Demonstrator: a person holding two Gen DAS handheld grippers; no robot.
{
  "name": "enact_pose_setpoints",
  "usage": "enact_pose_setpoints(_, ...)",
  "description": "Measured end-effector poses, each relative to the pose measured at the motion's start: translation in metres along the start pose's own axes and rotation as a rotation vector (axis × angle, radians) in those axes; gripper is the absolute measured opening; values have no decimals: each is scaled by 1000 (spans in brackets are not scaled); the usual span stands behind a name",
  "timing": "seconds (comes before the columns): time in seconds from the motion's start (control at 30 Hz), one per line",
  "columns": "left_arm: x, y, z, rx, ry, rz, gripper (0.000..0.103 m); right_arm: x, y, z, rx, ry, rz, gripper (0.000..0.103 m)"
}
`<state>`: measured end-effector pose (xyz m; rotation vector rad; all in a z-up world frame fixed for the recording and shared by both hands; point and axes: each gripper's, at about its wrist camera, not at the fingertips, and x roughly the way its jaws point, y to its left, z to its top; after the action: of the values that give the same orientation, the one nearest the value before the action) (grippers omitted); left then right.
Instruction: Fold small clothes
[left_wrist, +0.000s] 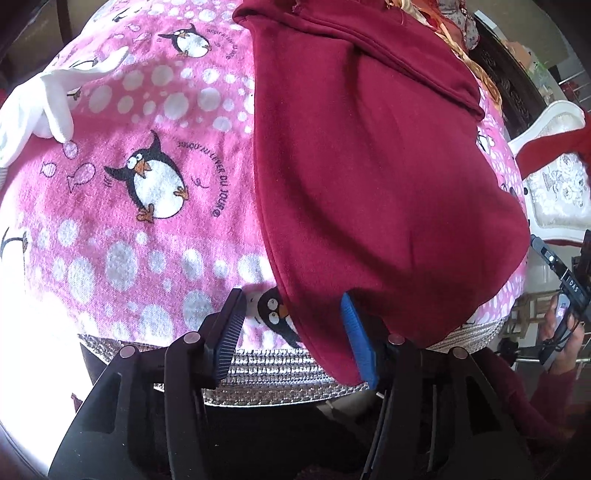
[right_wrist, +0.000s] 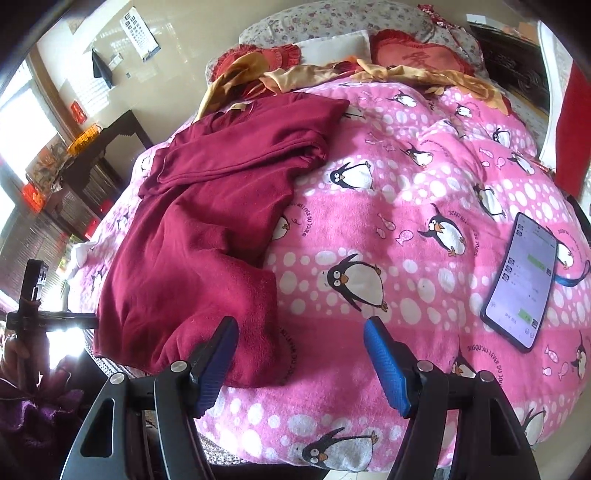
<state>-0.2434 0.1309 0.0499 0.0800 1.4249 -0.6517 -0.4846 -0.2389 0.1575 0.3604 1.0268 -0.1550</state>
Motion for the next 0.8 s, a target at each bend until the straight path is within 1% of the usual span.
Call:
enact_pose_setpoints(0.07,2,-8,1,23,-1,-6,64,3,-2,2,14,2,-2,68)
enact_pose_setpoints(0.2,14,-25,4,104,15,7,64,4,-4,6,23,1,9,68)
enact_pose_setpoints(0.3,17,-26,6,119,-4,-5,64,4,-6,7,22,-5,19,71)
enact_pose_setpoints(0.33,15,-24,7,121,-6,-19,59,6,-7,7,22,-3,22,72)
enact_pose_setpoints(0.37,13,-22,7,122,-6,-39,35,8,-7,6,18,1,25,72)
enact_pose_setpoints(0.4,13,-20,9,119,6,-62,14,11,-6,6,11,9,32,72)
enact_pose_setpoints(0.43,12,-16,11,108,23,-97,13,14,-5,5,1,19,44,72)
enact_pose_setpoints(0.47,9,-14,12,103,22,-114,12,18,-3,5,-5,28,69,72)
enact_pose_setpoints(0.57,-7,-9,12,136,-9,-114,9,30,3,4,-9,38,143,72)
enact_pose_setpoints(0.6,-12,-9,11,146,-19,-115,9,33,5,4,-12,45,159,64)
enact_pose_setpoints(0.63,-19,-6,10,152,-29,-113,9,39,9,3,-20,66,176,51)
enact_pose_setpoints(0.67,-25,-3,9,155,-36,-111,8,40,13,3,-27,76,194,22)
enact_pose_setpoints(0.7,-31,0,7,154,-44,-107,8,37,18,2,-31,68,209,15)
enact_pose_setpoints(0.73,-38,4,6,152,-54,-102,8,31,24,2,-44,47,222,13)
enact_pose_setpoints(0.8,-51,15,0,147,-75,-89,6,16,35,-1,-76,32,264,9)
